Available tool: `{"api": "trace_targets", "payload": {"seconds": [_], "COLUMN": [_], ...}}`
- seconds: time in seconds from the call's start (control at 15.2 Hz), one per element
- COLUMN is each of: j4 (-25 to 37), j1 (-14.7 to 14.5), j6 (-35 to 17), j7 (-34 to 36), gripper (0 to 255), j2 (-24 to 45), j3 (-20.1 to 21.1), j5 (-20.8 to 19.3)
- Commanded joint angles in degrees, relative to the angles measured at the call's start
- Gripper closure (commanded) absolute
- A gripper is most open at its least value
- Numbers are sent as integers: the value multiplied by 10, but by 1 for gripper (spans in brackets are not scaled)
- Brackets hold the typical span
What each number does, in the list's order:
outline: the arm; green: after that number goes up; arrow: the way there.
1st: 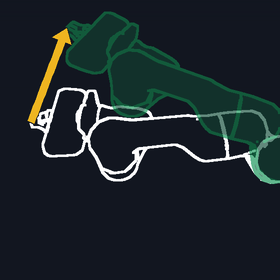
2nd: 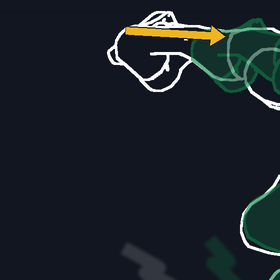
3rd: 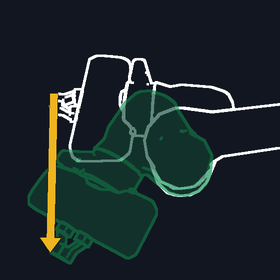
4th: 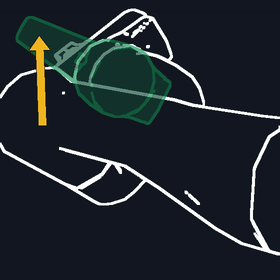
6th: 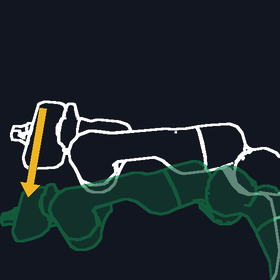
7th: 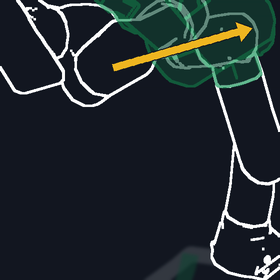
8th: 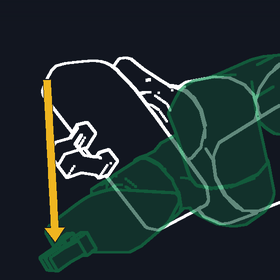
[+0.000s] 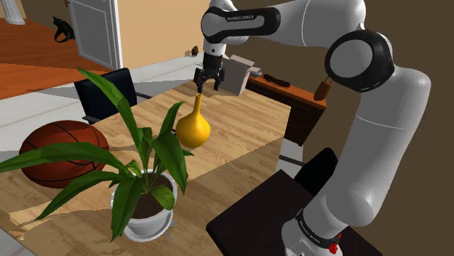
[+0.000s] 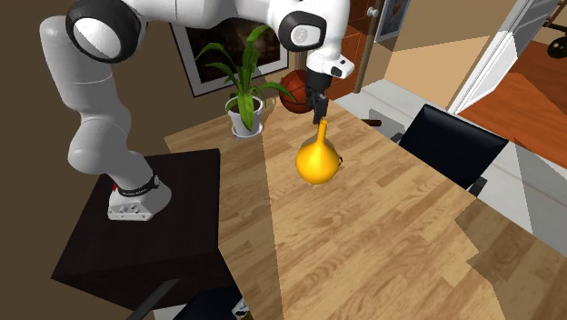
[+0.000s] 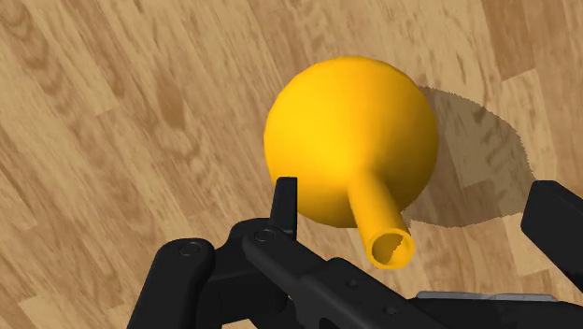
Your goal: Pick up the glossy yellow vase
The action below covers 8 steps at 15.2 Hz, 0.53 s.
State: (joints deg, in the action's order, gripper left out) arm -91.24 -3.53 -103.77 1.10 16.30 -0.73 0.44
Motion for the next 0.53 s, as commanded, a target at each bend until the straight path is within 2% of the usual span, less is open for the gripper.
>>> {"api": "trace_targets", "payload": {"seconds": [0.0, 0.13, 0.46], "j4": [59, 119, 89], "j1": [-2, -3, -3], "j6": [10, 22, -14], "j7": [3, 5, 5], "gripper": [0, 0, 0], "j2": [53, 103, 108], "j3": [1, 2, 2], "j5": [0, -1, -1]}}
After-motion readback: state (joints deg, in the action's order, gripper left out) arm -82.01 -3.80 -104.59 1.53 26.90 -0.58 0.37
